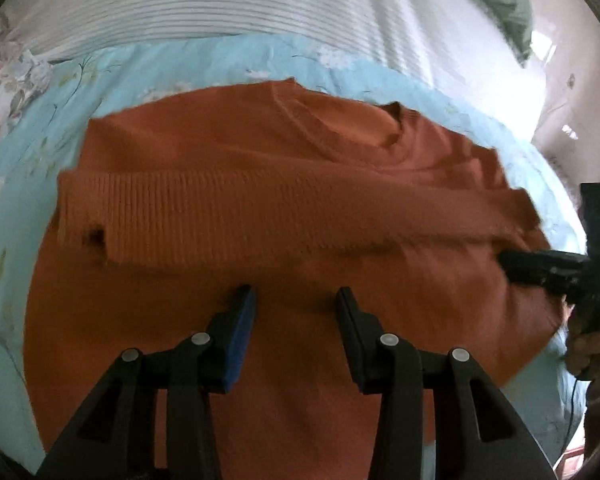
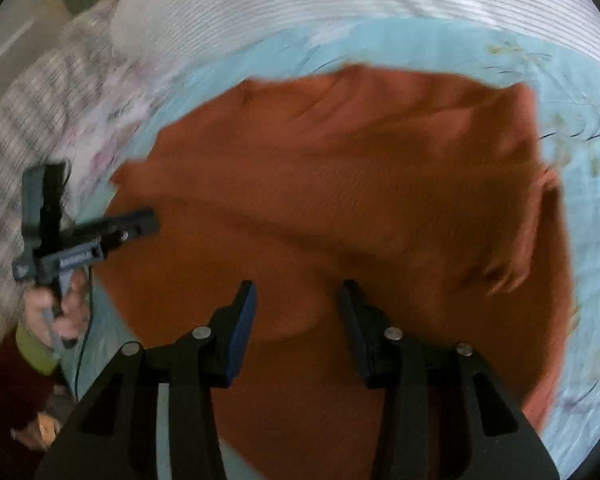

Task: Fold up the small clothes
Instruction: 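Lay the hem over the collar with both grippers and release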

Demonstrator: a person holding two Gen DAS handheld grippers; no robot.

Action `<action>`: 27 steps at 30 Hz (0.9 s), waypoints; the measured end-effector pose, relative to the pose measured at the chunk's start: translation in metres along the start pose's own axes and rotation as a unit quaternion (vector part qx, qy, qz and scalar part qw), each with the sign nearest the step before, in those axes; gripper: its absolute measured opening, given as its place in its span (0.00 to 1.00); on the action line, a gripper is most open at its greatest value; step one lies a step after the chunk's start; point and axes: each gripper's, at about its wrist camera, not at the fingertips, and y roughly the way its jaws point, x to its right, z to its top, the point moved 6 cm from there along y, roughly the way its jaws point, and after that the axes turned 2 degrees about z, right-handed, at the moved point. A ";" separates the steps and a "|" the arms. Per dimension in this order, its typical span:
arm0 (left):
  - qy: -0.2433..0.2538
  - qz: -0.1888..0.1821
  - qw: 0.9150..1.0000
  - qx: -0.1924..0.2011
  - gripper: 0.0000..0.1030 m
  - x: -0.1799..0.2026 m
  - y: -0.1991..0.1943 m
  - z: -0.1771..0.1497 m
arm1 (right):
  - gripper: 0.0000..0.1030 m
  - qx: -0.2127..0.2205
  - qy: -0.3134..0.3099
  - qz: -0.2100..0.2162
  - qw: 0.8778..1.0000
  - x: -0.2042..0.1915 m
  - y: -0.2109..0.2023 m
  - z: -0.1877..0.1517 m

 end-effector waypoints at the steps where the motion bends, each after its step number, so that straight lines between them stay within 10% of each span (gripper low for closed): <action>1: -0.008 0.007 1.000 -0.008 0.40 -0.008 0.005 0.013 | 0.42 0.009 0.006 -0.020 1.000 0.010 -0.003 0.010; 5: -0.035 0.060 0.997 0.016 0.40 -0.038 0.006 0.060 | 0.44 0.074 0.045 -0.109 0.990 0.056 -0.024 0.057; 11: -0.138 0.113 0.981 0.075 0.55 -0.103 -0.021 0.091 | 0.44 0.146 0.131 -0.098 0.976 0.090 -0.065 0.062; 27: -0.270 -0.015 0.958 0.096 0.61 -0.069 -0.088 -0.099 | 0.54 0.151 0.162 0.015 0.975 -0.008 -0.071 -0.077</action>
